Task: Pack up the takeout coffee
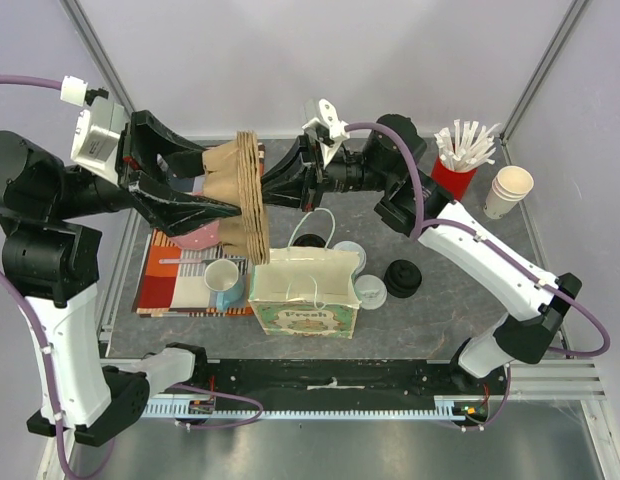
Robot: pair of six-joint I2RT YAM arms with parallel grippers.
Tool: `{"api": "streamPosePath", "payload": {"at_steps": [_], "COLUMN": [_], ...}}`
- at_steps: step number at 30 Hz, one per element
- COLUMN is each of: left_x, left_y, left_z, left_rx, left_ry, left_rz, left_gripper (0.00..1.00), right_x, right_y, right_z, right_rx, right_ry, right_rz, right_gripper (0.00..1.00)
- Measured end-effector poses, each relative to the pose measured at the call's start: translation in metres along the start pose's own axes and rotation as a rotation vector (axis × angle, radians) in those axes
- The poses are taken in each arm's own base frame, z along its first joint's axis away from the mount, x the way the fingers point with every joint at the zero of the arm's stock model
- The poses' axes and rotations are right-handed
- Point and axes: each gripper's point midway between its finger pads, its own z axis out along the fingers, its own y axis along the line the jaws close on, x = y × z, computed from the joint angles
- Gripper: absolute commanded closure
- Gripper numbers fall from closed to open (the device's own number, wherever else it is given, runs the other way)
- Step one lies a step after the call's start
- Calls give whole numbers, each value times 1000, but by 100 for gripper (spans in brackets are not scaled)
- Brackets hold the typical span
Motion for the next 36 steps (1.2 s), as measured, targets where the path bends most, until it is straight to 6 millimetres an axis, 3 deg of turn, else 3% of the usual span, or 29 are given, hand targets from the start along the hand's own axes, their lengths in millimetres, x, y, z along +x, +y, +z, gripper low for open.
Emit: {"api": "streamPosePath", "payload": {"at_steps": [1,2,4,9,10,11,13,16,22,25,29,33,34,36], "left_x": [0,0,2,5,5,4,4,5,10,11,10,10,10,10], "left_y": [0,0,0,3,4,5,6,9,17,20,16,12,10,7], "left_z": [0,0,0,0,0,0,0,1,4,5,4,3,3,3], "left_rx": [-3,-1,-2,-5,-9,-14,-20,-28,-30,-30,-23,-13,-9,1], "left_ry": [-2,-2,0,2,2,1,-1,-1,8,9,9,14,16,19], "left_rz": [4,8,2,-8,-8,-8,-8,-18,-91,-96,-93,-96,-94,-88], "left_gripper": [78,87,98,98,98,98,98,98,98,98,98,98,98,98], "right_x": [-1,0,1,6,7,7,7,8,14,15,14,13,13,11], "right_y": [0,-1,-1,-2,-3,-4,-5,-6,-14,-18,-21,-24,-26,-28], "right_z": [0,1,1,0,0,0,0,3,6,4,3,-1,-3,-5], "right_rx": [4,6,8,17,20,25,33,46,96,112,133,174,186,211], "right_ry": [-1,2,7,21,22,22,23,23,26,27,24,19,19,18], "right_rz": [-1,2,6,16,15,13,10,1,-21,-21,-27,-37,-42,-52], "right_gripper": [100,100,100,100,96,82,69,54,49,39,33,14,2,2]}}
